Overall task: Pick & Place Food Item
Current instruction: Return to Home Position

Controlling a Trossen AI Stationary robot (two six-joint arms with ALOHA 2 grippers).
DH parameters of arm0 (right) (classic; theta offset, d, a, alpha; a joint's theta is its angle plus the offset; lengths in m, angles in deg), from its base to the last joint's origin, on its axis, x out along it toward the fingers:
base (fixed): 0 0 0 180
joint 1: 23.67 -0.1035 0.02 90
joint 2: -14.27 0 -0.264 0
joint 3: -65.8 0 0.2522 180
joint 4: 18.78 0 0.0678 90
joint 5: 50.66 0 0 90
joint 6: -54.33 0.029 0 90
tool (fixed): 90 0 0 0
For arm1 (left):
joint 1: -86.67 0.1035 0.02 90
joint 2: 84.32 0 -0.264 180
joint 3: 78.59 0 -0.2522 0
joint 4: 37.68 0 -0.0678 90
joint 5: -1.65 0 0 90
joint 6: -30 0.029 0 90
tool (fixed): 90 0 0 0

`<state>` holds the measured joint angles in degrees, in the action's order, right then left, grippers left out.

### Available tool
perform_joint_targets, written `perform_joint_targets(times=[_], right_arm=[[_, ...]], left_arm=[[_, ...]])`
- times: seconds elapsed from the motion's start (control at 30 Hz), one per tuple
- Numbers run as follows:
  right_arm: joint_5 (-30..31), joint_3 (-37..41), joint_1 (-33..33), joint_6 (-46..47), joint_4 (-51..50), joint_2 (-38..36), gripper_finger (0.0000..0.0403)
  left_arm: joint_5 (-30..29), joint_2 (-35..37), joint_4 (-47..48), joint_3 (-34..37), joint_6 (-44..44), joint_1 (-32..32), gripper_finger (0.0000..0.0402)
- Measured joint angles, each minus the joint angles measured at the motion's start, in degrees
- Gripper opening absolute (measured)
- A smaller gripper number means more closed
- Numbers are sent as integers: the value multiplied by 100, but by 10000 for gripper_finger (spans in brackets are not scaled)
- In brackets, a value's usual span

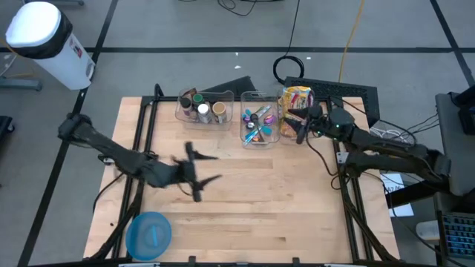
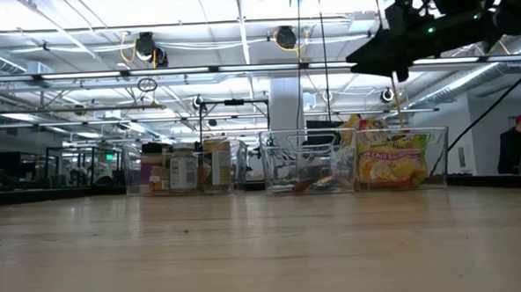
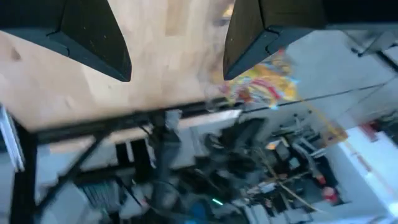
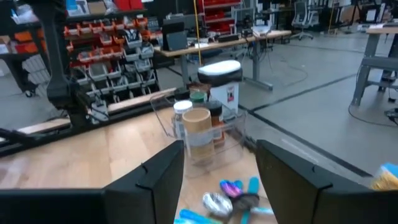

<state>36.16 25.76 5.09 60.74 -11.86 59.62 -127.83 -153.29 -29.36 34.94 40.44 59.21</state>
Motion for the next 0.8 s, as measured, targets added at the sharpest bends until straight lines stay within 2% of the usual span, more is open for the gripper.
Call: perform_joint_targets(times=[0.1,0.2,0.33,0.57,0.67,0.8], right_arm=[[4,75,1,0,-325,-300,194],[5,279,2,0,-345,-476,192],[7,572,2,-11,-154,-627,189],[9,797,2,-20,-80,-846,188],[9,820,2,-20,-84,-910,188],[7,822,2,-4,-84,-936,187]], left_arm=[[-172,635,642,-11,-451,-111,262],[-82,1179,1527,-4,-1022,-239,262],[-73,1593,2224,94,-1252,-247,262],[-451,2025,2136,862,-1370,-118,262],[-721,2347,1720,1304,-1637,68,262],[-553,2966,1389,1923,-1554,349,262]])
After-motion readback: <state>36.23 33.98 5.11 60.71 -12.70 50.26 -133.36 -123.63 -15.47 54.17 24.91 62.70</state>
